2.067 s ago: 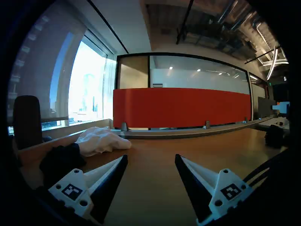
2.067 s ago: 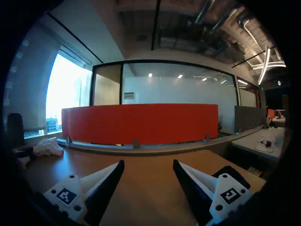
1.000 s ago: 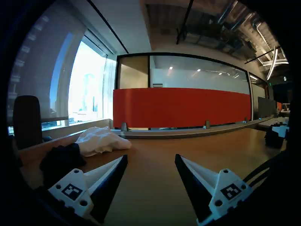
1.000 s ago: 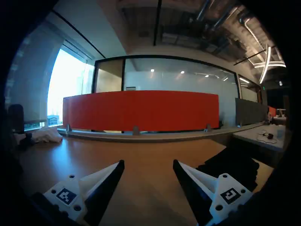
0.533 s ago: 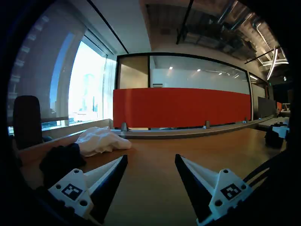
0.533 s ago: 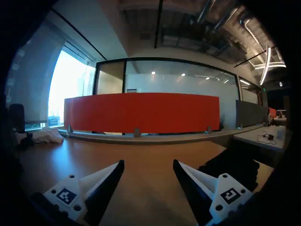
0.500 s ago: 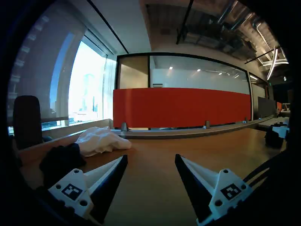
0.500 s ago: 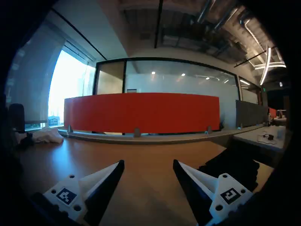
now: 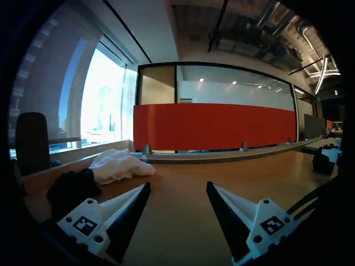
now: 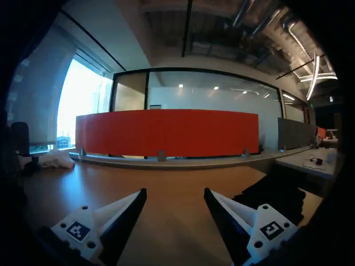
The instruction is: Fold towel
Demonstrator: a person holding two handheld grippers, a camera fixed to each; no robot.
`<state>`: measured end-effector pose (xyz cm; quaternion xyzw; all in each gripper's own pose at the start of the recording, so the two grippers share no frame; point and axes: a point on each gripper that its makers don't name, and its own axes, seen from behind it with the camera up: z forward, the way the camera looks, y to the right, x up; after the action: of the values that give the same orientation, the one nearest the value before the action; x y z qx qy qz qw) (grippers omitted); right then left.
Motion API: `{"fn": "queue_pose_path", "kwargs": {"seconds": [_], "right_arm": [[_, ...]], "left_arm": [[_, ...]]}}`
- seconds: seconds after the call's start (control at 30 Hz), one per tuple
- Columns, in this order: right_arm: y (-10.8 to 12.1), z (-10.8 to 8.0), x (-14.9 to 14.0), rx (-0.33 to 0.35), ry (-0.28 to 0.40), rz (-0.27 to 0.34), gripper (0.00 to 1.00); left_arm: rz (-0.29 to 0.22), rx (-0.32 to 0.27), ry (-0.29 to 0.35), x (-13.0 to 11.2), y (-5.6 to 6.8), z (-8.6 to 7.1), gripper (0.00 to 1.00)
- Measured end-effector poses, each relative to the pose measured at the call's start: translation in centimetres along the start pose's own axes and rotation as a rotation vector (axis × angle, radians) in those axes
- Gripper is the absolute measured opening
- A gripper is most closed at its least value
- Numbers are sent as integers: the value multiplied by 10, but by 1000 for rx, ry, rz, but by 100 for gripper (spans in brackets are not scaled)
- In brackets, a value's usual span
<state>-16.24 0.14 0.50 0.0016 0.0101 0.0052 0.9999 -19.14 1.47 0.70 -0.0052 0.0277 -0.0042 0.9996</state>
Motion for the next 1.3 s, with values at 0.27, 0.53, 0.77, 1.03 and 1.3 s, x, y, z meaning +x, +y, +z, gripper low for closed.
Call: {"fn": "queue_pose_path", "kwargs": {"seconds": [0.27,0.53,0.77,1.03,1.3], "right_arm": [[1,-1,0,-1,0,1,100],[2,-2,0,4,0,0,100],[1,-3,0,4,0,1,100],[1,-3,0,4,0,0,100],[1,-3,1,4,-1,0,100]], "left_arm": [[0,0,0,0,0,0,93],[0,0,0,0,0,0,93],[0,0,0,-1,0,0,93],[0,0,0,-1,0,0,93],[0,0,0,-1,-1,0,93]]}}
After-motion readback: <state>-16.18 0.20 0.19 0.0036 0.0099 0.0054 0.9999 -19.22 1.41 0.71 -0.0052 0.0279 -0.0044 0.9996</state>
